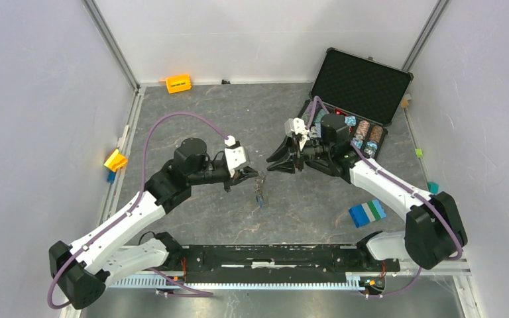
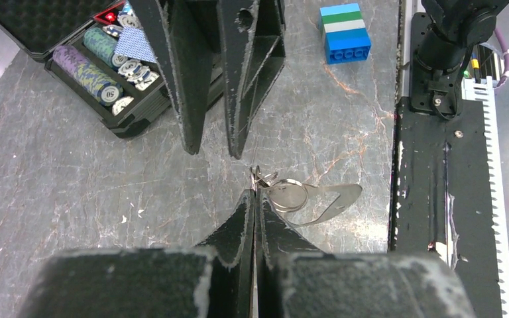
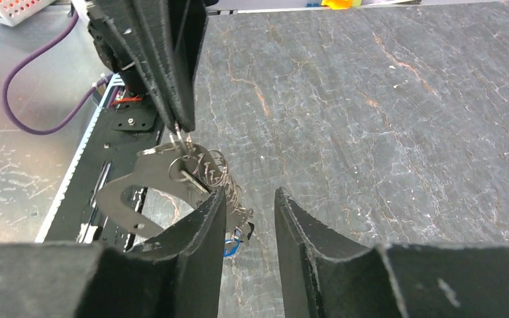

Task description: Put the keys on the keyring

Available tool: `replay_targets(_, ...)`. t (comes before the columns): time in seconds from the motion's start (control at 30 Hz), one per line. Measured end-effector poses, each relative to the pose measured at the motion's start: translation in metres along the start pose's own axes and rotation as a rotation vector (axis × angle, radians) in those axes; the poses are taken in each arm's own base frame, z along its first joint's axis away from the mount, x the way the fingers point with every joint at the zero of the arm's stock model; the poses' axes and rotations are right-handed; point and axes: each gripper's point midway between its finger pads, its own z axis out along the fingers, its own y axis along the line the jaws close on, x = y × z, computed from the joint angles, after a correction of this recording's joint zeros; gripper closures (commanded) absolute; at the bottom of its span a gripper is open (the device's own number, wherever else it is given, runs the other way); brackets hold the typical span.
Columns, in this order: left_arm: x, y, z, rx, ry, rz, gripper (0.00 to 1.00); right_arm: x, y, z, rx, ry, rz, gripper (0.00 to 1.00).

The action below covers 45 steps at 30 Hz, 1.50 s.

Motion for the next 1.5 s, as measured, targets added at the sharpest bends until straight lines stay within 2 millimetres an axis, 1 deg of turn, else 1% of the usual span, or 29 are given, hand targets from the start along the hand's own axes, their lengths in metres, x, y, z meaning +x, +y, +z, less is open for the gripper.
replay_targets(0.1,0.000,-0.001,-0.002,0.008,-0.007,0.003,0.98,0.000,0.005,-0.004,-0.015,0.011,-0.025,0.58)
replay_targets(0.2,-0.001,-0.003,-0.002,0.025,-0.012,0.003,0.98,-0.008,0.010,-0.008,-0.019,0.017,-0.067,0.54)
replay_targets(0.3,-0.002,-0.010,-0.001,0.069,-0.022,0.010,0.98,-0.020,0.016,-0.012,-0.021,0.005,-0.119,0.55)
replay_targets(0.37,-0.002,-0.014,0.001,0.107,-0.022,0.017,0.98,-0.029,0.021,-0.015,-0.022,-0.009,-0.152,0.57)
replay_targets(0.5,-0.003,-0.016,0.007,0.163,-0.011,0.020,0.98,-0.039,0.030,-0.018,-0.025,-0.027,-0.193,0.60)
replay_targets(0.6,-0.004,-0.018,0.010,0.194,-0.011,0.012,0.98,-0.036,0.036,-0.017,-0.037,-0.026,-0.196,0.60)
replay_targets(0.73,-0.003,-0.023,0.013,0.239,-0.019,0.002,0.98,-0.027,0.045,-0.014,-0.061,-0.010,-0.196,0.60)
replay_targets(0.87,-0.007,-0.027,0.014,0.264,-0.041,0.010,0.98,-0.022,0.049,-0.015,-0.068,-0.001,-0.208,0.61)
replay_targets(1.03,-0.009,-0.029,0.015,0.281,-0.064,0.021,0.98,-0.016,0.054,-0.014,-0.083,0.010,-0.209,0.65)
replay_targets(1.13,-0.008,-0.029,0.016,0.280,-0.066,0.019,0.98,-0.013,0.056,-0.014,-0.087,0.016,-0.204,0.67)
replay_targets(1.4,-0.008,-0.027,0.016,0.274,-0.072,0.021,0.98,-0.009,0.058,-0.013,-0.094,0.026,-0.210,0.68)
replay_targets(1.5,-0.005,-0.026,0.016,0.270,-0.070,0.018,0.98,-0.002,0.056,-0.014,-0.082,0.051,-0.210,0.68)
